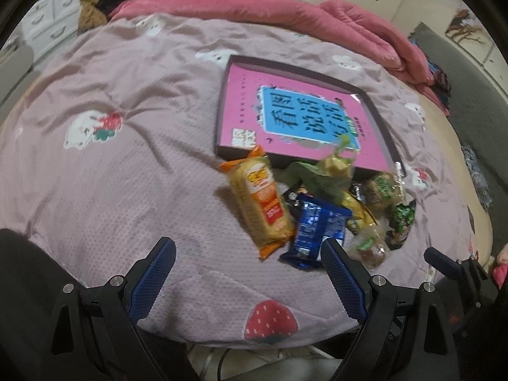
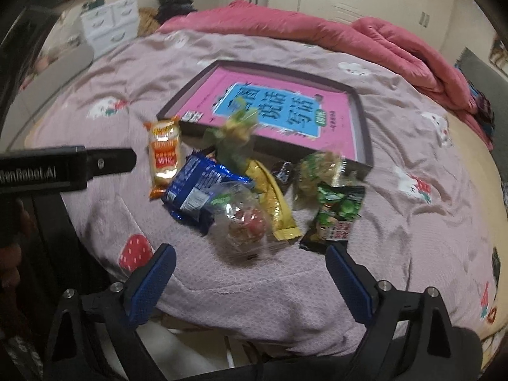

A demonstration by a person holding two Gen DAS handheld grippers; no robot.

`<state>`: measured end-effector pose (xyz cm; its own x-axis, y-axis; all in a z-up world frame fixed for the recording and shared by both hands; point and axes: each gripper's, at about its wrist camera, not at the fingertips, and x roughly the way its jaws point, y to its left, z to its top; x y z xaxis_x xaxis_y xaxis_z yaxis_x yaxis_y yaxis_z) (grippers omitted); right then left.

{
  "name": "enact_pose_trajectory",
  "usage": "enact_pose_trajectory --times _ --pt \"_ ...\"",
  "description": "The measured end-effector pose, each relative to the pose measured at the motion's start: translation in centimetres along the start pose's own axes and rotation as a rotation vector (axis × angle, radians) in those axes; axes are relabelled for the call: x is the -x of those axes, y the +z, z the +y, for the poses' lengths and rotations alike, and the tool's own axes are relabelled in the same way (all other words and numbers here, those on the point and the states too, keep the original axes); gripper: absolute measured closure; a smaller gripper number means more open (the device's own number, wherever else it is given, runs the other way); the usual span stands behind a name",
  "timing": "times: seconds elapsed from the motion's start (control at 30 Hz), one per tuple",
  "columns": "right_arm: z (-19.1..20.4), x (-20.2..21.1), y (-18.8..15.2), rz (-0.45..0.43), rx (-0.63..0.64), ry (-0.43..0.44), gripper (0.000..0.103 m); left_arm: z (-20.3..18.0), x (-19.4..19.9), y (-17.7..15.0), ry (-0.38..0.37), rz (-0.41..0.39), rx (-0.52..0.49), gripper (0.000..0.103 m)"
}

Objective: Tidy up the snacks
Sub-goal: 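Grasp the orange-yellow rice cracker bag with the left tool while the right tool grasps the clear candy bag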

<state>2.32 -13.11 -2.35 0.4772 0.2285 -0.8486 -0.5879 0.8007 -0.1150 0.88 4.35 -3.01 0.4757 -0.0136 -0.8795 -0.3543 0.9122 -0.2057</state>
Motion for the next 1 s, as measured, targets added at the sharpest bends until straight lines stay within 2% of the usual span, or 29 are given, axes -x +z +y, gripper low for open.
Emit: enact_pose_trajectory --times 0.17,0.23,0.33,0.43,0.63,0.7,0.8,0.87,1.0 --pt "0.2 -1.7 0.4 0.033 0.032 -0.015 0.015 0.6 -1.5 0.6 0.004 0.017 0.027 0.01" --pt "0.4 -2.5 0.5 0.048 0.048 -0.019 0.025 0.6 -2.2 0.9 0.006 0.015 0.039 0.01" --pt "0.7 -3.5 0.9 0.05 0.078 -0.036 0.034 0.8 -3.1 1.5 -0.004 0.016 0.058 0.01" --pt "0.9 -3.8 1.1 0.039 0.102 -0.041 0.04 1.1 -4.1 2.0 -0.02 0.033 0.08 0.01" --pt "1.0 -5.2 1.1 0.081 0.122 -0.023 0.056 1.5 -5.6 2.8 -0.046 0.031 0.108 0.01" --pt "0.8 -5.3 1.1 0.08 0.113 -0.014 0.057 1.4 -6.1 2.9 -0.06 0.031 0.112 0.011" --pt "0.5 -5.4 1.2 0.074 0.101 0.003 0.059 1.3 -6.7 3.1 -0.08 0.043 0.122 0.022" --pt "0.2 -5.4 1.3 0.067 0.087 0.018 0.061 1.2 -7.2 3.2 -0.089 0.058 0.125 0.033" --pt "-0.8 -4.8 1.4 0.039 0.037 0.058 0.063 1.4 -7.8 3.5 -0.121 0.068 0.139 0.044"
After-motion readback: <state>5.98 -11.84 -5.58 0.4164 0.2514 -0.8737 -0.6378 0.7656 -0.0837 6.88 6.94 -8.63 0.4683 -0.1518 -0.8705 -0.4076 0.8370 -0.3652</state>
